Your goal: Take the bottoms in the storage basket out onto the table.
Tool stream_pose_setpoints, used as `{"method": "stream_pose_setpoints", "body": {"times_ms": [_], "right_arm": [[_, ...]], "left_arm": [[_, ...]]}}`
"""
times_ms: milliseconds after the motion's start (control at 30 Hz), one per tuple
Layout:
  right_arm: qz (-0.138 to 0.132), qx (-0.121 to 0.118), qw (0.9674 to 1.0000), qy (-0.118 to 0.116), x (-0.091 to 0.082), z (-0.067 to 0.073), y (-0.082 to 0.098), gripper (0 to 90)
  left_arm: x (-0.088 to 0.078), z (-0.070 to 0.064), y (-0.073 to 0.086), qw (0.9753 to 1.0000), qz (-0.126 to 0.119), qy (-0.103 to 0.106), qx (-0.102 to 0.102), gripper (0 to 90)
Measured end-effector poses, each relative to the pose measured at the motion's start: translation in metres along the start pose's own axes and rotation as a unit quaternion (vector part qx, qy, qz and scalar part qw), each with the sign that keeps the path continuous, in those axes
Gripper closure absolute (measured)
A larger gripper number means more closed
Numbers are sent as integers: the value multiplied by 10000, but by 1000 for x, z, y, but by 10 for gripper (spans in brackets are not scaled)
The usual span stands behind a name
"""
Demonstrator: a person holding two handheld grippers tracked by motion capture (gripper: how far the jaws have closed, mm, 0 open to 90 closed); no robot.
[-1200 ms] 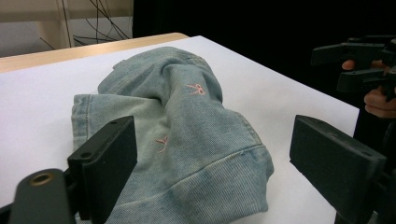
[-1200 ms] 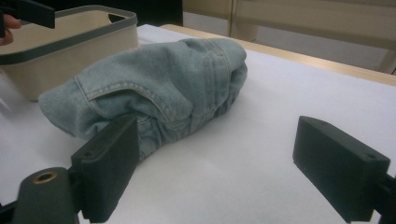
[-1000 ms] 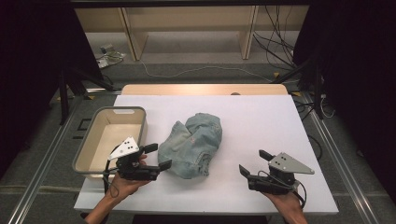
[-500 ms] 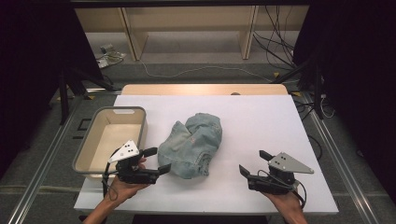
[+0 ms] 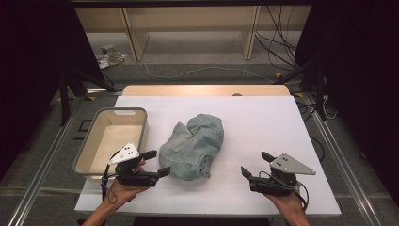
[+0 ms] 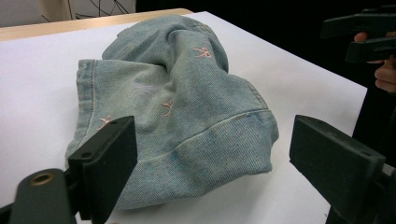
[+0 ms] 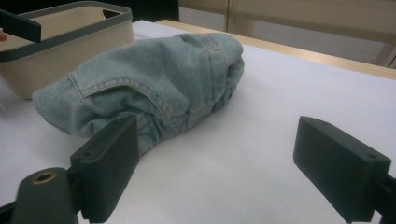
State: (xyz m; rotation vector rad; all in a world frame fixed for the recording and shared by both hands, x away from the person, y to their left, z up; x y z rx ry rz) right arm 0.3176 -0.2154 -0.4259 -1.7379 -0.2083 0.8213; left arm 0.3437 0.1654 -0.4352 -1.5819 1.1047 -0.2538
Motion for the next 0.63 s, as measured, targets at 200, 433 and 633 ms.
{"method": "stream_pose_setpoints", "body": {"times_ms": [200,433,633], "right_arm": [[0,5,10000,2,0,0,0,156],[-23,-6,10000,10,0,0,0,156],[-28,-2,10000,17,0,0,0,156]], "left_arm": [[-1,2,-2,10000,-50,-30,-32,148],[-1,1,-2,10000,-76,-18,-37,148],[-1,2,-3,10000,-77,-32,-26,148]]}}
Point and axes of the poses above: each handheld gripper's, and its own axes: x roughly forward along the jaws, y roughly out of its underside, z roughly to its left, the point moved 3 cm from there along x, roughly forward along the jaws, and after that the axes turned 8 degrees about -x, right-handed, at the moved point
